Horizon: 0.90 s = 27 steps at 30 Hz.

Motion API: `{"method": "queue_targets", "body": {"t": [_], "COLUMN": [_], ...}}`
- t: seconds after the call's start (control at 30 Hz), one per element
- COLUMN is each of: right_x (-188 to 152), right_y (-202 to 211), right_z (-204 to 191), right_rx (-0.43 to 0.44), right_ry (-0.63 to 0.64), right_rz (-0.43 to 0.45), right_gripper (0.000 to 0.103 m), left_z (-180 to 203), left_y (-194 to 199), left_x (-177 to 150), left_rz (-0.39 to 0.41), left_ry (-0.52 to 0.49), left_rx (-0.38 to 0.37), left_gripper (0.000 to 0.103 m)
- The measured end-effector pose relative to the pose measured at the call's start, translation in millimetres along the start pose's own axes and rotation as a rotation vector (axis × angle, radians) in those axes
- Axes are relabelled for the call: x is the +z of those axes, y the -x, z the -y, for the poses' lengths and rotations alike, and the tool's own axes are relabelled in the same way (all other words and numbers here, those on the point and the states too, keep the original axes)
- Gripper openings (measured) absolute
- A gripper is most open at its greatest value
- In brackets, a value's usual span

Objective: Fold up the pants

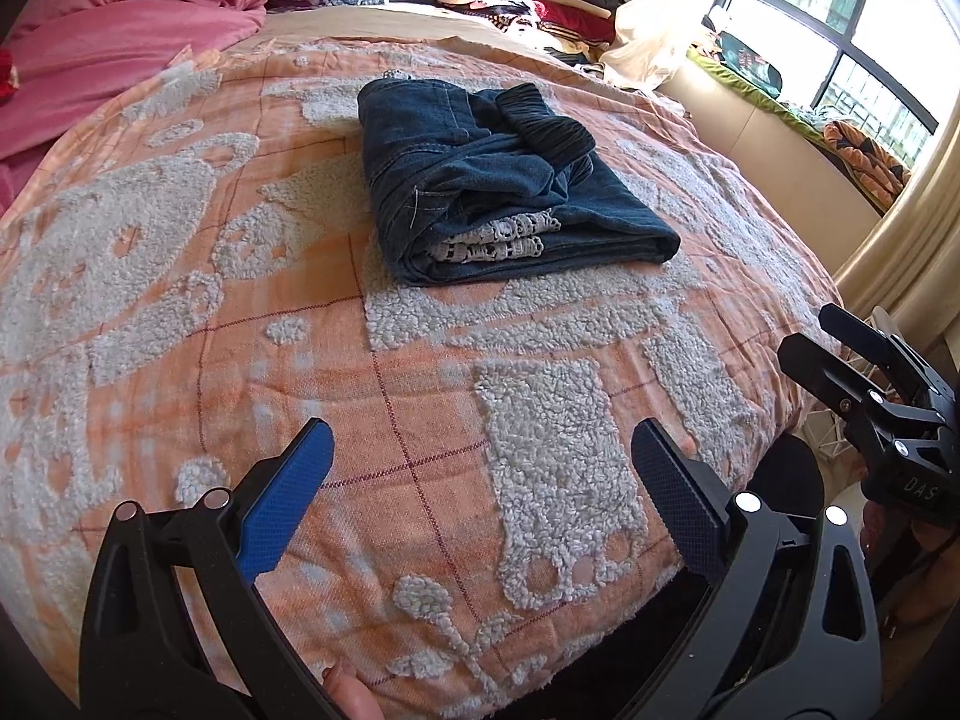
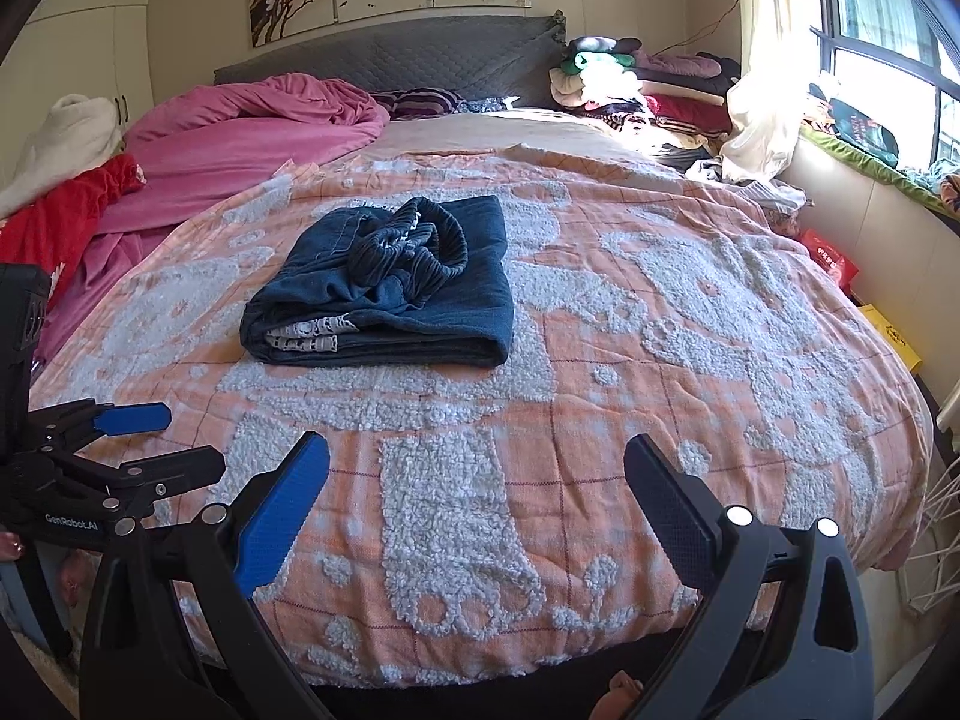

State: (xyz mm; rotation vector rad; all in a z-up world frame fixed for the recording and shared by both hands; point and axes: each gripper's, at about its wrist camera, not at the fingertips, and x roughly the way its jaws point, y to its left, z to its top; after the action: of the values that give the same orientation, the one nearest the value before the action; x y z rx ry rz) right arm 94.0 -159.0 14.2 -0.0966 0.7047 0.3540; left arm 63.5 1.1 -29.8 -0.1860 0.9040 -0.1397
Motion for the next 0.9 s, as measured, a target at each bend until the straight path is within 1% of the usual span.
{"method": "queue_targets", "body": {"t": [0.17, 0.3, 0.9], "right_x": [-1.9, -4.5, -4.4], "right_y": [-1.0, -2.5, -5.8], "right_z": [-1.0, -1.6, -2.7], "right_rx": [0.005, 0.006, -0.003], "right_ry": [0.001, 0.006, 0.007], "right_rz": [-0.003, -0.012, -0.002], "right_gripper": [0.098, 0.098, 0.098], "left_z": [-1.2, -3.2, -5.5], "left_y": [-0.7, -2.7, -6.1], "left_x": [-0.1, 1.3, 3.8], "left_rz": [0.006, 0.01, 0.022], "left_ry": [0.014, 0.021, 0.038], "left_rx": [-0.002, 0.01, 0.013], "left_gripper": [0.094, 0.094, 0.094]}}
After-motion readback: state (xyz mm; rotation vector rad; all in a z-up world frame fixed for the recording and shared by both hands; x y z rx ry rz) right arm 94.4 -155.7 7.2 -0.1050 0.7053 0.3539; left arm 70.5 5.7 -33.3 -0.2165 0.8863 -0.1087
